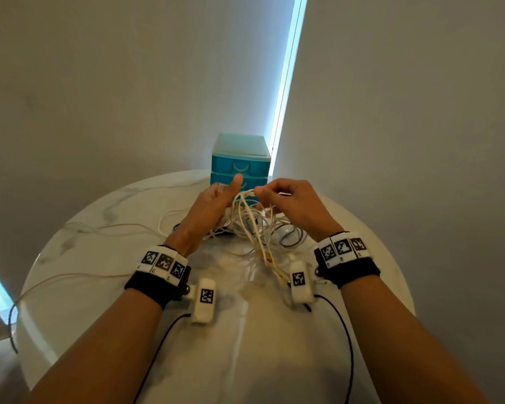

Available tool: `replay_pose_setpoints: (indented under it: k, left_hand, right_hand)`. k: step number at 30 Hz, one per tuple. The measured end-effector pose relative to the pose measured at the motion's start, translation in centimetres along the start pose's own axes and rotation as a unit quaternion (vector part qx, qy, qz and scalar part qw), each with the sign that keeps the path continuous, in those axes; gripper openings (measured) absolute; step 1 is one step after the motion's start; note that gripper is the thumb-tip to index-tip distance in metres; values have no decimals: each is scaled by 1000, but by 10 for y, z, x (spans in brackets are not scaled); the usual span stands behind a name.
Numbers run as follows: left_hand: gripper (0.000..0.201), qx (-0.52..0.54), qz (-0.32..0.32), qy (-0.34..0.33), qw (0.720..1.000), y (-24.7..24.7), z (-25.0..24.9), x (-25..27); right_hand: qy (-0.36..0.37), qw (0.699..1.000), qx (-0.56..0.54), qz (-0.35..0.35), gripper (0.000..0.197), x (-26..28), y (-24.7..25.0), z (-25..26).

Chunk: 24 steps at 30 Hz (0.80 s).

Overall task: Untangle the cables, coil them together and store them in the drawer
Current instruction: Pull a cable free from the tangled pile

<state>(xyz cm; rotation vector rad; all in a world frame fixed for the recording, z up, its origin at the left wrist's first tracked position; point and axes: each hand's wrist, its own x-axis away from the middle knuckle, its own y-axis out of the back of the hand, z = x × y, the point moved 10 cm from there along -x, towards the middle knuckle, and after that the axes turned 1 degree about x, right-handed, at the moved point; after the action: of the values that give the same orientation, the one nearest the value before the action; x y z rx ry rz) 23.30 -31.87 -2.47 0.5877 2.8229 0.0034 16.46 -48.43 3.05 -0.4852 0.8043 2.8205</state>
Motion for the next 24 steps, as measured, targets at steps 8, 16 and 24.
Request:
replay_pose_setpoints:
  k: [8,16,24]
  left_hand:
    - [36,-116,22,11,993,5,10,-2]
    - [43,-98,-116,-3,988,60,21,-16]
    - [31,-8,-237,-7,972,91,20,-11]
  right_hand:
    - [-10,994,-69,-87,20,-8,-1,-21]
    - [-69,959,-127,-245,22,-3,50,-55]
    - [-138,937,-132,-294,19,8,46,-103]
